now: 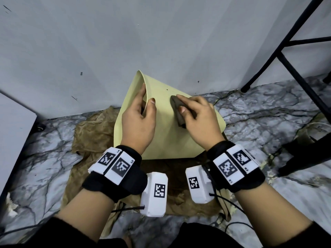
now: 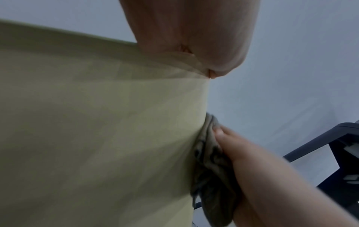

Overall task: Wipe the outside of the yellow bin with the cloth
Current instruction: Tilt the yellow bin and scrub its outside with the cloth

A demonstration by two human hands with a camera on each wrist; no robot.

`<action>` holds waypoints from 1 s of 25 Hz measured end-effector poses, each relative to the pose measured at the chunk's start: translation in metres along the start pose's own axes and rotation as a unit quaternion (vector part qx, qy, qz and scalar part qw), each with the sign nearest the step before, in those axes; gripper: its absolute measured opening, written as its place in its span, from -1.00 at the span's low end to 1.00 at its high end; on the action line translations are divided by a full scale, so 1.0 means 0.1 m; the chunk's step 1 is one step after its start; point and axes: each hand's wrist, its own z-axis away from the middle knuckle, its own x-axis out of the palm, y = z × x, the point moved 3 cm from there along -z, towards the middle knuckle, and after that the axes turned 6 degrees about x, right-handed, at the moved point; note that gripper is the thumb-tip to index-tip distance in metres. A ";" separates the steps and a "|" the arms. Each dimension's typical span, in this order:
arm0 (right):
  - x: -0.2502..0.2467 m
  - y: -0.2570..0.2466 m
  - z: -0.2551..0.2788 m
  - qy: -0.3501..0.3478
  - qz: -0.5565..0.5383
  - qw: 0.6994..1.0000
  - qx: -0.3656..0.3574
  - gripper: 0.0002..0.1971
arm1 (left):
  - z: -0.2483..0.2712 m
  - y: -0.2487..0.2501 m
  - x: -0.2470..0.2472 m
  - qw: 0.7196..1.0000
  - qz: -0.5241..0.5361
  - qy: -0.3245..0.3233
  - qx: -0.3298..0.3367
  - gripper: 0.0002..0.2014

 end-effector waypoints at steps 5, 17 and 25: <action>-0.25 0.60 -0.02 -0.006 0.004 0.993 0.119 -0.67 | 0.02 0.06 -0.01 1.000 -0.009 -0.007 -0.013 -0.57; -0.35 0.68 0.10 -0.013 0.018 0.993 0.120 -0.68 | 0.02 0.25 0.08 0.999 -0.054 -0.005 0.002 -0.71; -0.13 -0.23 0.20 -0.003 -0.025 0.999 -0.027 -0.68 | 0.13 0.18 0.14 0.998 -0.049 -0.005 0.029 -0.66</action>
